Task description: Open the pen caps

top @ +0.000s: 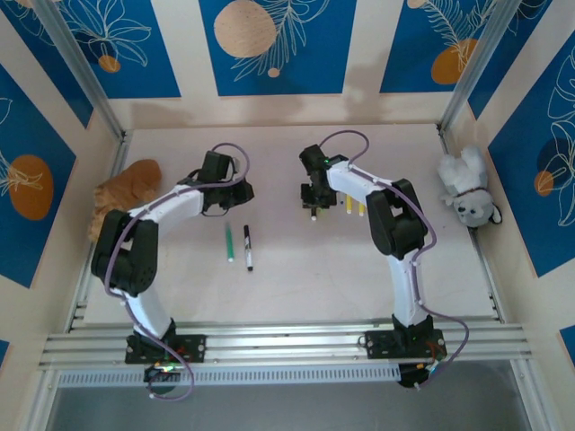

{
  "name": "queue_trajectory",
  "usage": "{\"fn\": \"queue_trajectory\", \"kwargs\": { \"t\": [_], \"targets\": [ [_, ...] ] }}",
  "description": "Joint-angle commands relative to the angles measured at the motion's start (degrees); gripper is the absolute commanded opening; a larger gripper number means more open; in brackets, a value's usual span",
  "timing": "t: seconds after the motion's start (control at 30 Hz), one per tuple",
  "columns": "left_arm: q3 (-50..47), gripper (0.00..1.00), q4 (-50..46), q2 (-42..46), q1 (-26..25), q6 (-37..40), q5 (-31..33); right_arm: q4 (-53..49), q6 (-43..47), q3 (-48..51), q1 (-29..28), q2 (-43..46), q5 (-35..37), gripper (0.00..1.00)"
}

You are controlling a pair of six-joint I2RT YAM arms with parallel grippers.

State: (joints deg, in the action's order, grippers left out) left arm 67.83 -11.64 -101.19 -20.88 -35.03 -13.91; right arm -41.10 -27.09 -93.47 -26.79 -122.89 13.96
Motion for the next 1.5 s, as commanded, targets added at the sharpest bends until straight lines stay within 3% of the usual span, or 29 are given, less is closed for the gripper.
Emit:
{"fn": "queue_trajectory", "kwargs": {
  "t": [0.0, 0.37, 0.7, 0.9, 1.2, 1.23, 1.47],
  "targets": [
    [3.6, 0.00, -2.2, -2.5, -0.6, 2.8, 0.4, 0.2, -0.3, 0.9, -0.5, 5.4, -2.3, 0.36],
    [15.0, 0.00, -9.0, -14.0, -4.1, 8.4, 11.1, 1.7, -2.0, 4.9, -3.0, 18.6, -1.0, 0.37],
    [22.4, 0.00, -14.2, -20.6, -6.4, 10.5, 23.1, 2.2, -2.2, 8.5, -3.4, 23.0, -0.3, 0.37],
    [23.0, 0.20, -14.9, -21.2, -6.5, 10.2, 23.5, 3.1, -2.7, 10.2, -3.4, 23.9, -0.6, 0.37],
    [24.4, 0.25, -15.7, -21.0, -6.6, 10.7, 23.4, 2.9, -2.6, 11.1, -3.8, 24.5, -1.0, 0.38],
    [24.6, 0.30, -15.7, -20.9, -6.6, 10.7, 23.2, 2.7, -2.5, 11.2, -4.0, 24.6, -1.0, 0.38],
    [23.5, 0.30, -15.8, -16.9, -6.6, 10.1, 25.2, 2.4, -2.8, 12.5, -5.0, 26.3, -0.5, 0.38]
  ]
}}
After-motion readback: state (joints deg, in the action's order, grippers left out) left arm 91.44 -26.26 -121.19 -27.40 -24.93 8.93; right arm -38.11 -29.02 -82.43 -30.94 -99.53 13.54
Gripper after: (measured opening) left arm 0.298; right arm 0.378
